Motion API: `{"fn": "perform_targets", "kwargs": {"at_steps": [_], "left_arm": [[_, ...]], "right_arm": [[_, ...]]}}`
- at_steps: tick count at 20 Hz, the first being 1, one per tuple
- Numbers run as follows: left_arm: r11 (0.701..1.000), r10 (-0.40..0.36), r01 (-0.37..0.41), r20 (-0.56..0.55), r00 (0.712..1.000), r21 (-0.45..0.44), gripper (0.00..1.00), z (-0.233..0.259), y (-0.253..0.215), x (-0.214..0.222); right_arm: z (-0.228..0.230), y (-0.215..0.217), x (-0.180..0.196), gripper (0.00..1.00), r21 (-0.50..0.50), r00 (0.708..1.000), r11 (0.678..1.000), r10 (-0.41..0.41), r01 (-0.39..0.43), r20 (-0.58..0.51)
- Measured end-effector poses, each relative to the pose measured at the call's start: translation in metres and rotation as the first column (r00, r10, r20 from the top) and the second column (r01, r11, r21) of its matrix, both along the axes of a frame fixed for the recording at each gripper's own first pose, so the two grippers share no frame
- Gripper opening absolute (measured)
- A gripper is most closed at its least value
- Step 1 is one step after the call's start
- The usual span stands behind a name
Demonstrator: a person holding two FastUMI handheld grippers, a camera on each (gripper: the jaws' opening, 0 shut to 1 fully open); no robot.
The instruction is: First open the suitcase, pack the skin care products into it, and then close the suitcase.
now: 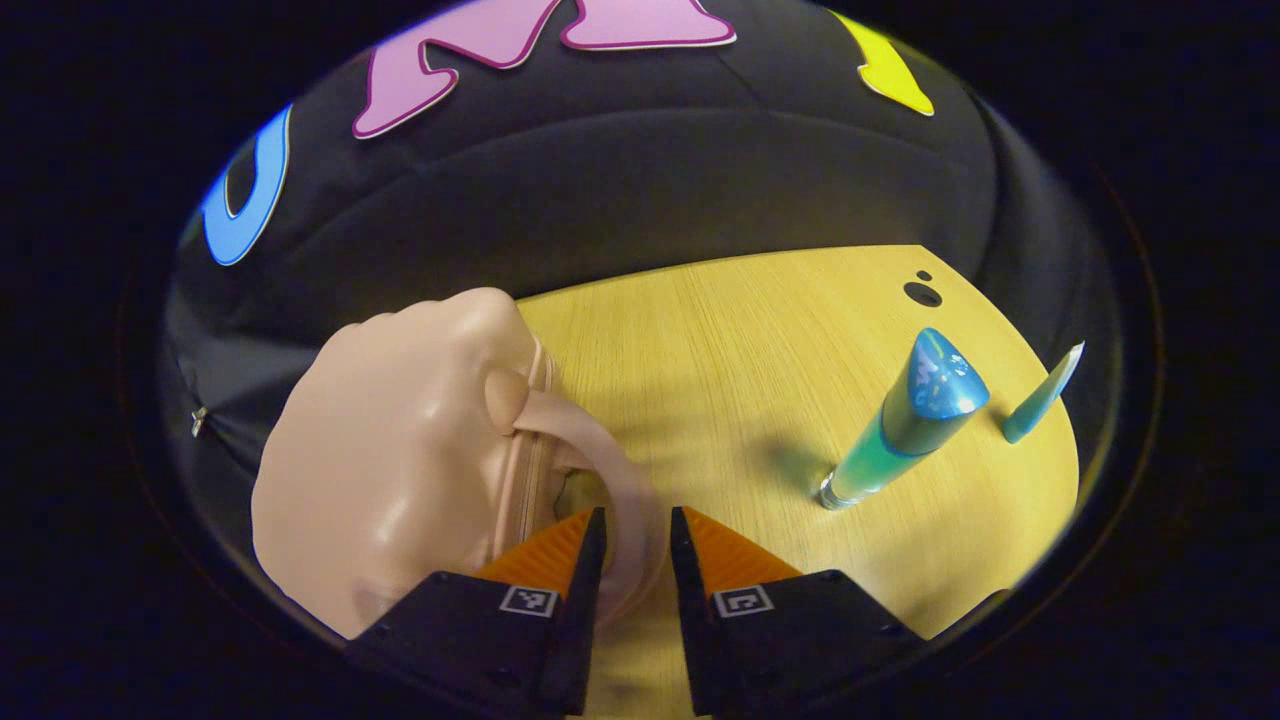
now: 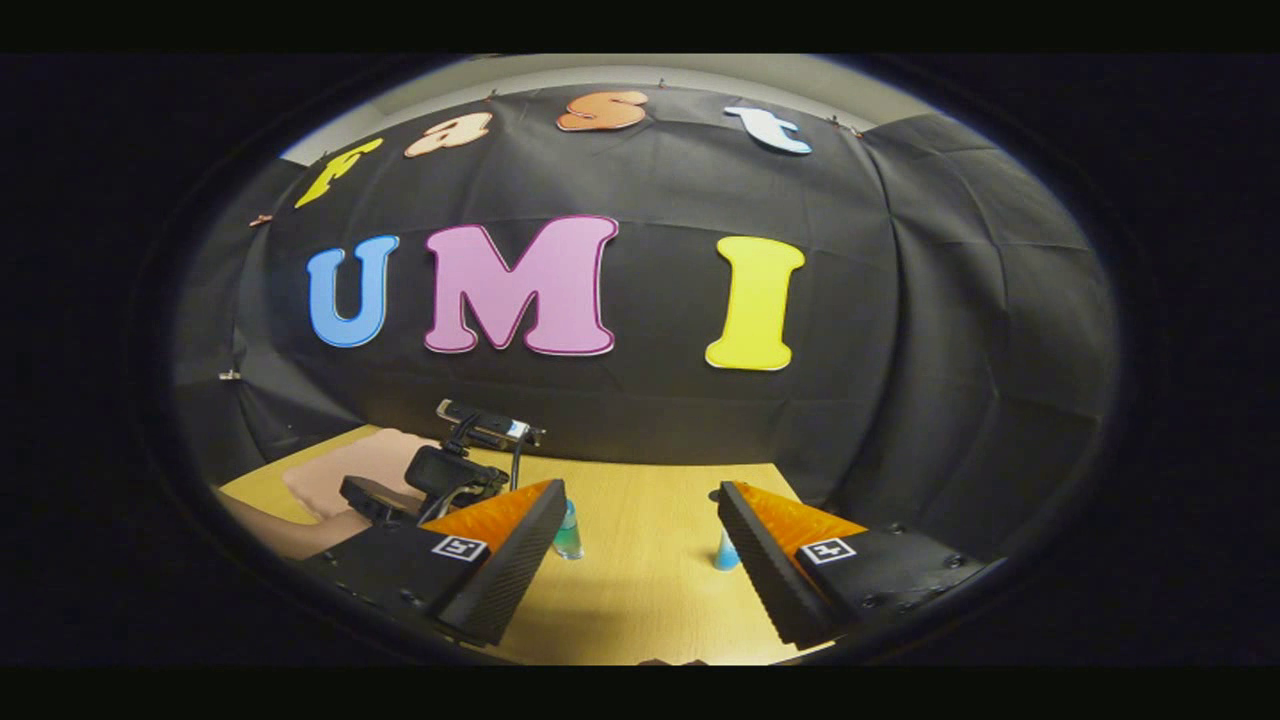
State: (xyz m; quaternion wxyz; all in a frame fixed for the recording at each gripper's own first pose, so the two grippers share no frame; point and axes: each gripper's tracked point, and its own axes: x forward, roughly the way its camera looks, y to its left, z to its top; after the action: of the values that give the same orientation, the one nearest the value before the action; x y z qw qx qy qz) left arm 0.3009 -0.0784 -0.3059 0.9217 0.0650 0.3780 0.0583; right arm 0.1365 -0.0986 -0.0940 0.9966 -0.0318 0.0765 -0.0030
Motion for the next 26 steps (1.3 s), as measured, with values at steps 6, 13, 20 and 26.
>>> {"fn": "perform_targets", "kwargs": {"at_steps": [6, 13, 20, 26], "left_arm": [[0.977, -0.087, 0.089, 0.016, 0.996, -0.194, 0.16, 0.01, -0.013, 0.003], [0.937, -0.015, 0.086, 0.205, 0.979, -0.34, 0.1, 0.116, 0.007, 0.003], [0.95, 0.036, 0.058, 0.293, 0.955, -0.306, 0.1, 0.25, 0.136, -0.005], [0.984, 0.07, -0.016, 0.302, 0.951, -0.179, 0.1, 0.269, 0.281, -0.031]], "right_arm": [[-0.01, 0.018, 0.003, 0.97, 0.058, 0.998, 0.997, 0.05, -0.048, -0.024], [-0.005, 0.054, -0.003, 0.97, 0.05, 0.992, 0.991, 0.127, -0.126, -0.015], [0.001, 0.096, -0.015, 0.97, 0.056, 0.977, 0.975, 0.214, -0.213, -0.001], [-0.008, 0.12, -0.01, 0.97, 0.047, 0.969, 0.968, 0.247, -0.245, -0.024]]}}
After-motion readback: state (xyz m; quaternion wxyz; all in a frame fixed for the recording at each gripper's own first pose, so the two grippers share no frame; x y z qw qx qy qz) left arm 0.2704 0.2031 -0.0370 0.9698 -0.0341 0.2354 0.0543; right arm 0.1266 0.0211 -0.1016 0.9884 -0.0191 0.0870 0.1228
